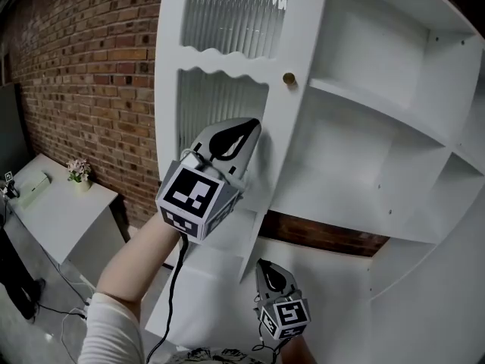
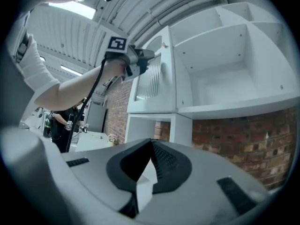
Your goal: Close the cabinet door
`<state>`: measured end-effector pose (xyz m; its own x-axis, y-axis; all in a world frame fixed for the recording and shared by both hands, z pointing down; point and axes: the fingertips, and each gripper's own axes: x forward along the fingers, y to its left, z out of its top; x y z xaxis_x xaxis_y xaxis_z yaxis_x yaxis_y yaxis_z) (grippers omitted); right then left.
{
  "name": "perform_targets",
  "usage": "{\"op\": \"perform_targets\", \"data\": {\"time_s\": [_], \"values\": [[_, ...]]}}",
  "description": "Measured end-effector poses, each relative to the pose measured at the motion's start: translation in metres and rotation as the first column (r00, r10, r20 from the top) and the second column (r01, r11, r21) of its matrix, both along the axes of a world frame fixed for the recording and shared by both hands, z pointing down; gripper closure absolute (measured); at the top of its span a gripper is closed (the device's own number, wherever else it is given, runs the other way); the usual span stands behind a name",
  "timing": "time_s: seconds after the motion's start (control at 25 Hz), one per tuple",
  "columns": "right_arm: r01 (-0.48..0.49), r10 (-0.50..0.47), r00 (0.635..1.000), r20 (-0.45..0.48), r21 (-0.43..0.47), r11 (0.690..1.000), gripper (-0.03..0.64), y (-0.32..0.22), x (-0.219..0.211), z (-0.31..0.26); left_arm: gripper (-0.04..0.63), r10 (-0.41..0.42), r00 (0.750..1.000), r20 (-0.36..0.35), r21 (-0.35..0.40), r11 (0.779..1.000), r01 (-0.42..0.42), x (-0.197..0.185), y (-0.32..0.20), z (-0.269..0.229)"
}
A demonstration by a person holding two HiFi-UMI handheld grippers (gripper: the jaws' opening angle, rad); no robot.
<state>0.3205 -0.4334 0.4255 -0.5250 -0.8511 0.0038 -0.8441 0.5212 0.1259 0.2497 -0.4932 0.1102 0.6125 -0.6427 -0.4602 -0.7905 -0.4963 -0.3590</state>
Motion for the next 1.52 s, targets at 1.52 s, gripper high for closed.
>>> {"op": "perform_targets", "data": {"time_s": [1.52], "values": [[-0.186,0.186,0.982,0.02,0.001,0.983,0.618,0.059,-0.13,0.031,0.586,0.137,0.99,-0.019,-0.533,0.836,-0.126,-0.165,0.097,0.345]]}}
